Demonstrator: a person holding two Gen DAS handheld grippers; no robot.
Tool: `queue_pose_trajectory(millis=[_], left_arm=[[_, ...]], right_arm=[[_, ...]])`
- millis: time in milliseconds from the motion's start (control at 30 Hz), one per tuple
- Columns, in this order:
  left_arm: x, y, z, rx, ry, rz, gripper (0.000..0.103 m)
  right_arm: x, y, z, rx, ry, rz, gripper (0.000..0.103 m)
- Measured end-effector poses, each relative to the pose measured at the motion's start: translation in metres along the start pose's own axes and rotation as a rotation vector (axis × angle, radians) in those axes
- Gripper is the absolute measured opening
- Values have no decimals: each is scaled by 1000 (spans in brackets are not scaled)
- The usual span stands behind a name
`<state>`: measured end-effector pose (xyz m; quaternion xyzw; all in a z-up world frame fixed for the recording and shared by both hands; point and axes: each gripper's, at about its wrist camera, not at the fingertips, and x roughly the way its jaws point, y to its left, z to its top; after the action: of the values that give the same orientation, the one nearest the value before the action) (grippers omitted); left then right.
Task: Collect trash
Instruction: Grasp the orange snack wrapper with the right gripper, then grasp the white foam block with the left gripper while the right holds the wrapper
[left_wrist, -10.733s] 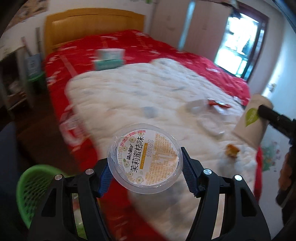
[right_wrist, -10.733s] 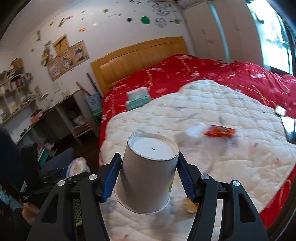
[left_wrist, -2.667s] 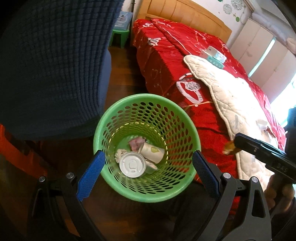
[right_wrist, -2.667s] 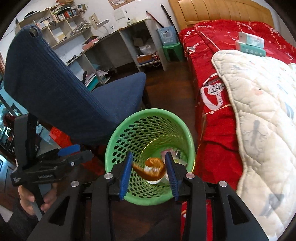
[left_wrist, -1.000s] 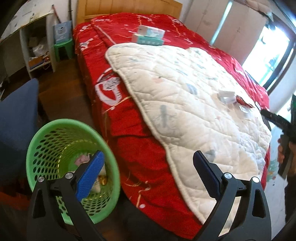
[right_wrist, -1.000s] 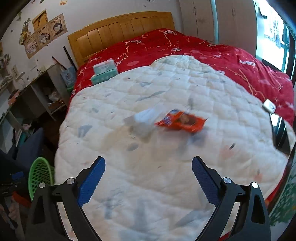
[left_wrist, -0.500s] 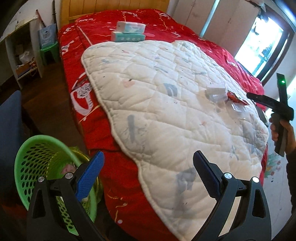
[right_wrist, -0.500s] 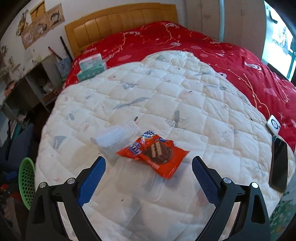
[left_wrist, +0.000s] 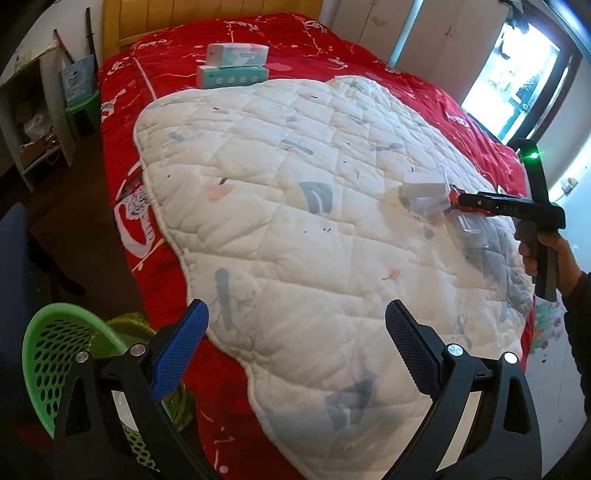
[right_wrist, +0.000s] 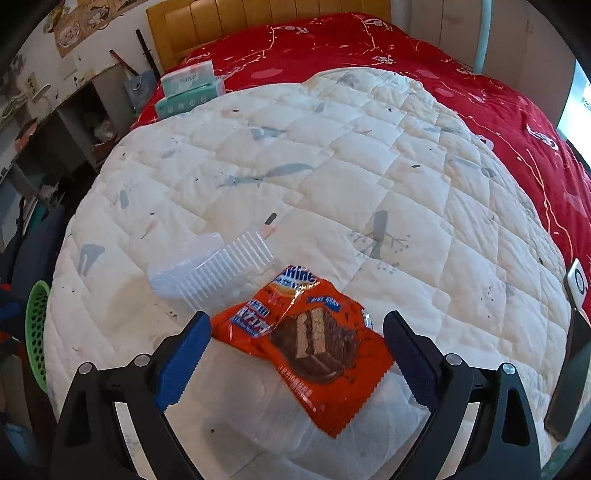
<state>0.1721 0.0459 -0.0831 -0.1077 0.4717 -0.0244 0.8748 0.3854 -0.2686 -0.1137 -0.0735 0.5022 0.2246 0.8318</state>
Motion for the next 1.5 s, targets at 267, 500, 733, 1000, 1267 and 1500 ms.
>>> queue_pose_trajectory(millis=[267,500,733,1000,1267,1500], left_arm=[[13,-30,30,57,-17,-46,95],[35,-72,63,120,-29,-154,95],[77,-108,94,129,3,-261,91],[120,-131,120,103,33,-364,87],[151,-134,125,56,77,-431,79],[166,-131,121,0,106,-505,52]], right_arm=[[5,-4,1,22,14,43,65],[-7,-6,-6,40,-7,62,49],[-31,-17,-20,88,-72,74,44],[-62,-28,-33,136,-153,105,43],[-82,-24,-43,135,-194,127,43],[-92,-17,-51,135,-214,146,43]])
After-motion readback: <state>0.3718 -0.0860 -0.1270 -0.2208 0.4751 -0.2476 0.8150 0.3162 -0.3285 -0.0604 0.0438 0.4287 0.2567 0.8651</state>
